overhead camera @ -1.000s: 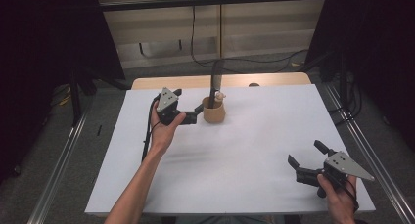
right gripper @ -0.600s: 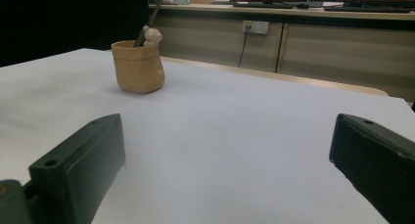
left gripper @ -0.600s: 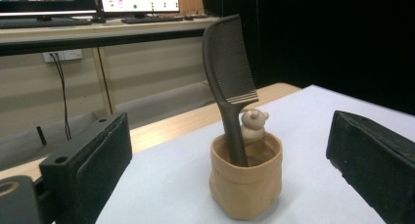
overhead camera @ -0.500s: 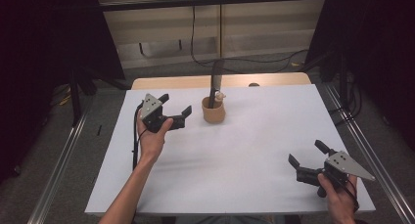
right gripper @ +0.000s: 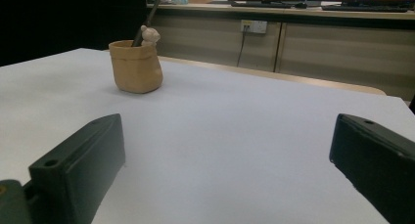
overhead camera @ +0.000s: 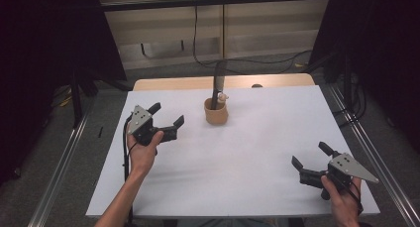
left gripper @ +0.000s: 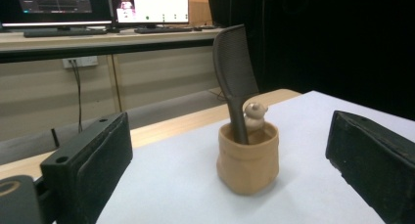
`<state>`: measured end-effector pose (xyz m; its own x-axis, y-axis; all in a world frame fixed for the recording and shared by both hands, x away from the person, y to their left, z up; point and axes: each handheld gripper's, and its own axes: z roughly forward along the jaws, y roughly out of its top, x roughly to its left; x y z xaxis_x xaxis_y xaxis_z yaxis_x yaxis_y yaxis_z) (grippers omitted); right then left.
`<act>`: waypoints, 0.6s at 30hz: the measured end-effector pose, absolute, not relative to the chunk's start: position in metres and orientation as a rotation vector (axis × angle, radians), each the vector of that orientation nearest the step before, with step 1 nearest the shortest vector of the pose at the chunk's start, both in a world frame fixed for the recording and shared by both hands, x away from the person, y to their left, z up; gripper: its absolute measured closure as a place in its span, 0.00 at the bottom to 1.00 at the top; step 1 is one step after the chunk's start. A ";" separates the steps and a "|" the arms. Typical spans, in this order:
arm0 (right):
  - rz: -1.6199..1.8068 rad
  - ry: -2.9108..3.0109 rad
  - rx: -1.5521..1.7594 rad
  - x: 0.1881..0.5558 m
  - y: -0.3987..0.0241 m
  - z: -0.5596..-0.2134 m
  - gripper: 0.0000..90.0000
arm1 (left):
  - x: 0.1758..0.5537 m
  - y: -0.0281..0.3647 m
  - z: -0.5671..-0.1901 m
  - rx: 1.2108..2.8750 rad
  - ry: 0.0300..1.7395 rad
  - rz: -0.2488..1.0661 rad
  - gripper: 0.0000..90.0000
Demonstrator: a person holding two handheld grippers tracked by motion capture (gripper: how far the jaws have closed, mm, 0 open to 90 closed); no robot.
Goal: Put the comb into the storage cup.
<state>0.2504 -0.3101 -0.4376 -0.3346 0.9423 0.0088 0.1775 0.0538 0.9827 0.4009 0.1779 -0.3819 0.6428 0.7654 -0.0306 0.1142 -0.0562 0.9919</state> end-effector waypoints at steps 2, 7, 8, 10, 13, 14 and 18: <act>1.345 1.615 1.148 0.250 -0.310 -0.437 0.00 | 0.397 0.182 -0.384 1.555 0.758 0.613 0.04; 1.345 1.615 1.147 0.252 -0.309 -0.438 0.00 | 0.388 0.189 -0.389 1.550 0.785 0.620 0.04; 1.345 1.615 1.147 0.252 -0.309 -0.438 0.00 | 0.385 0.189 -0.390 1.549 0.781 0.623 0.04; 1.345 1.616 1.146 0.251 -0.309 -0.438 0.00 | 0.379 0.190 -0.394 1.551 0.770 0.616 0.04; 1.344 1.615 1.146 0.251 -0.309 -0.438 0.00 | 0.370 0.193 -0.397 1.531 0.780 0.603 0.04; 1.344 1.615 1.146 0.251 -0.309 -0.438 0.00 | 0.370 0.193 -0.397 1.531 0.780 0.603 0.04; 1.345 1.615 1.146 0.251 -0.310 -0.438 0.00 | 0.365 0.197 -0.399 1.553 0.806 0.567 0.04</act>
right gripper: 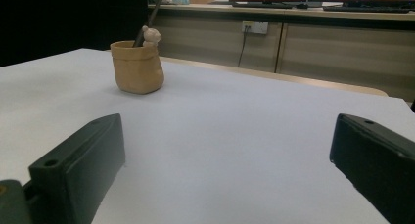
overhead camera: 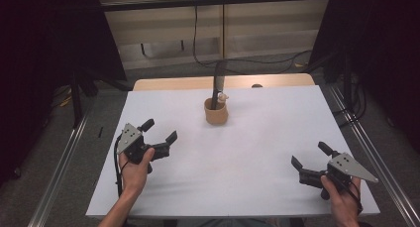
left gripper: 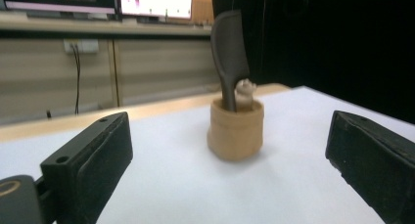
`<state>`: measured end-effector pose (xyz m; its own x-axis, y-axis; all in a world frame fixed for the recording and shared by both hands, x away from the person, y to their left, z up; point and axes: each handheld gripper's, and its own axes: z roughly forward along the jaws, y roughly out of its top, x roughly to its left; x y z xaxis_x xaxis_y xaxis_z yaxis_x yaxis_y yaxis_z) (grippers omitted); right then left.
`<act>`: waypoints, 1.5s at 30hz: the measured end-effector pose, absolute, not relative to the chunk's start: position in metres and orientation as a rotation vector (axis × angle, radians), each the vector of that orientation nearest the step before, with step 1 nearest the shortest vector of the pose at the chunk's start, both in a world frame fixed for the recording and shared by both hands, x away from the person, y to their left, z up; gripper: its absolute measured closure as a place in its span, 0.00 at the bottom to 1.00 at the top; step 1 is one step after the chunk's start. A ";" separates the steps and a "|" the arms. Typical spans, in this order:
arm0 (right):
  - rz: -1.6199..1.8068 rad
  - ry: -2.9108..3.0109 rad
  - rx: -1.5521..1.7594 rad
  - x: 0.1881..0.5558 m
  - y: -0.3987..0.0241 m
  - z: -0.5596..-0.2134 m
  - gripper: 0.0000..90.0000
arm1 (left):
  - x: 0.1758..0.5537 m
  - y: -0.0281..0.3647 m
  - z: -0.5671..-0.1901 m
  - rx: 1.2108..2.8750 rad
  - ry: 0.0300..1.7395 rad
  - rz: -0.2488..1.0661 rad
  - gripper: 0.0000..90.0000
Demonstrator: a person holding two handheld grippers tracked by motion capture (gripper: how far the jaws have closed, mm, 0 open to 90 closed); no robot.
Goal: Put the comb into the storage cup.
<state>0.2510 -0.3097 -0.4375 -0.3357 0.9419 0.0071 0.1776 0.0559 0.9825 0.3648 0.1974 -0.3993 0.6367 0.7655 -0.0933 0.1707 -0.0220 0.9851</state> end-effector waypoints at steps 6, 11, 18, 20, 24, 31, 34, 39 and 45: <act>1.348 1.611 1.147 0.251 -0.310 -0.438 0.00 | 0.348 0.208 -0.405 1.550 0.822 0.610 0.04; 1.350 1.610 1.147 0.251 -0.309 -0.437 0.00 | 0.341 0.217 -0.412 1.576 0.821 0.639 0.04; 1.348 1.611 1.147 0.252 -0.309 -0.438 0.00 | 0.330 0.227 -0.422 1.578 0.862 0.658 0.04; 1.348 1.610 1.148 0.251 -0.309 -0.438 0.00 | 0.323 0.229 -0.424 1.588 0.872 0.698 0.04; 1.349 1.608 1.153 0.251 -0.310 -0.438 0.00 | 0.316 0.229 -0.430 1.583 0.885 0.661 0.04; 1.352 1.606 1.158 0.251 -0.310 -0.438 0.00 | 0.303 0.235 -0.437 1.626 0.901 0.727 0.04; 1.347 1.606 1.157 0.252 -0.310 -0.438 0.00 | 0.305 0.239 -0.441 1.614 0.952 0.673 0.05; 1.343 1.604 1.172 0.253 -0.310 -0.439 0.00 | 0.308 0.239 -0.440 1.600 0.965 0.671 0.05; 1.337 1.608 1.190 0.255 -0.311 -0.440 0.00 | 0.311 0.240 -0.440 1.599 0.953 0.674 0.04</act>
